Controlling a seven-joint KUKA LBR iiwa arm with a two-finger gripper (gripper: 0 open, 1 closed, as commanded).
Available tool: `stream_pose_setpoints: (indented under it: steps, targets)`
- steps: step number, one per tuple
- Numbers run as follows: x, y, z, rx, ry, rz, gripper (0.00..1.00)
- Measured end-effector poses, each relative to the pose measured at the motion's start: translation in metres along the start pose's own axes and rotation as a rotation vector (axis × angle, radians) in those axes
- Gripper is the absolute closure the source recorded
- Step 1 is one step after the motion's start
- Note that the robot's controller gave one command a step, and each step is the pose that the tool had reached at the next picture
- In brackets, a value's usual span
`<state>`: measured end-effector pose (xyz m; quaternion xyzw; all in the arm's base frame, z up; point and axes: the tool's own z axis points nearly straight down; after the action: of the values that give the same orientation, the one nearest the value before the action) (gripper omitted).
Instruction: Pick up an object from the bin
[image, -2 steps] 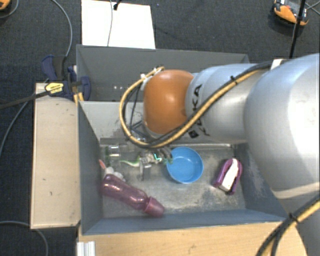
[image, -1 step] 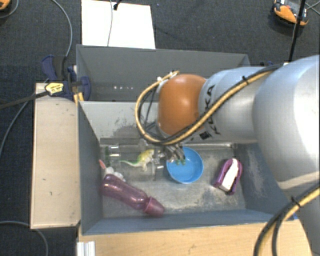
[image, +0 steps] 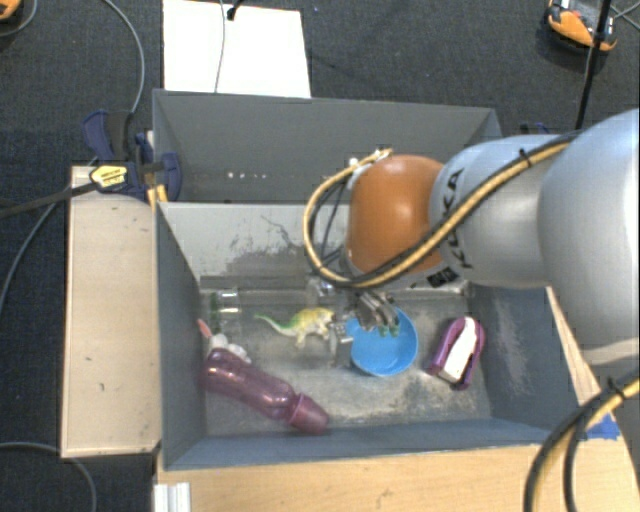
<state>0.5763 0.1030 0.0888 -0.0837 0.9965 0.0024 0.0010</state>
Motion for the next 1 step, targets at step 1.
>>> stream_pose_setpoints:
  steps: [1]
  targets:
    - [-0.0099,0.0102,-0.0032,0.001,-0.008,-0.083,0.0]
